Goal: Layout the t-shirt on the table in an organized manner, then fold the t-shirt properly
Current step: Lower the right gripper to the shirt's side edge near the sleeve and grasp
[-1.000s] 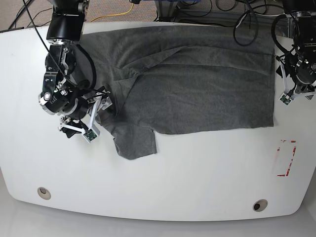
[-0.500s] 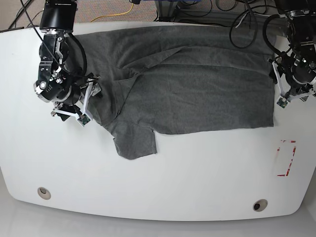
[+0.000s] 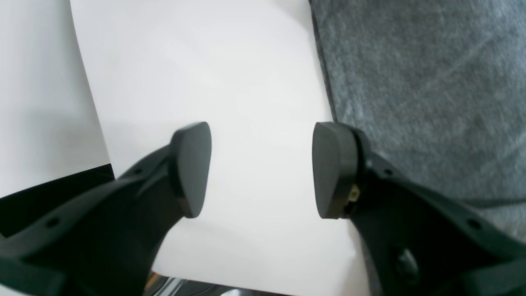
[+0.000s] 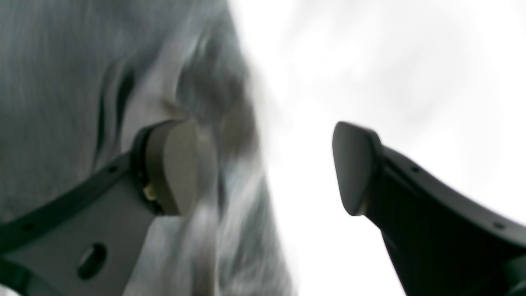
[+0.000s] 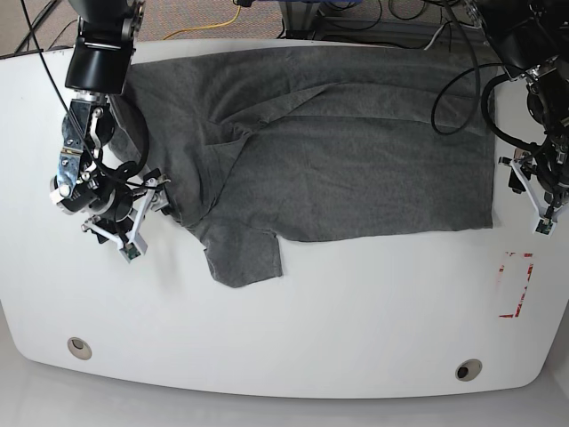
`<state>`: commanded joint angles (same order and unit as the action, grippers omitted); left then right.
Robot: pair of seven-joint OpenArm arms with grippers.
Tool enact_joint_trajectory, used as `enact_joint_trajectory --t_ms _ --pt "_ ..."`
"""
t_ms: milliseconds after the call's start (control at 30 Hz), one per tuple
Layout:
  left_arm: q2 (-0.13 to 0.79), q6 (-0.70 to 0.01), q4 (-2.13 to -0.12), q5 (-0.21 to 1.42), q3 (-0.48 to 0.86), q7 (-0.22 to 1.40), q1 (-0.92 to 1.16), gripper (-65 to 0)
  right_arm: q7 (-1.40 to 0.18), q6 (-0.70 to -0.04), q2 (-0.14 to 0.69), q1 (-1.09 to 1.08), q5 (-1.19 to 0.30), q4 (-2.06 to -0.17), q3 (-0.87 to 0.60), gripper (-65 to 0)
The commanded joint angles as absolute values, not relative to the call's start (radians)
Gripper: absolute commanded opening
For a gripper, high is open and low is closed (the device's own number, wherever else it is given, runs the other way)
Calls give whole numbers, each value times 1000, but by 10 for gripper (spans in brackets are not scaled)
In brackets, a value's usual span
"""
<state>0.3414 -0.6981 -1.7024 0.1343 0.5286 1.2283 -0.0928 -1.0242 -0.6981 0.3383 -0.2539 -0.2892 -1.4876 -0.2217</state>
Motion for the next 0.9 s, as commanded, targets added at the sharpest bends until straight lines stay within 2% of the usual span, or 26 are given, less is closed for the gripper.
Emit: enact_joint_trajectory --t_ms 300,900 --pt "341 -698 -1702 134 529 1228 -73 -290 -877 -698 338 -320 -292 -1236 -216 -174" --pt "357 -698 -1699 134 529 1228 -64 -290 -885 -698 288 -292 -291 -1225 -216 -182"
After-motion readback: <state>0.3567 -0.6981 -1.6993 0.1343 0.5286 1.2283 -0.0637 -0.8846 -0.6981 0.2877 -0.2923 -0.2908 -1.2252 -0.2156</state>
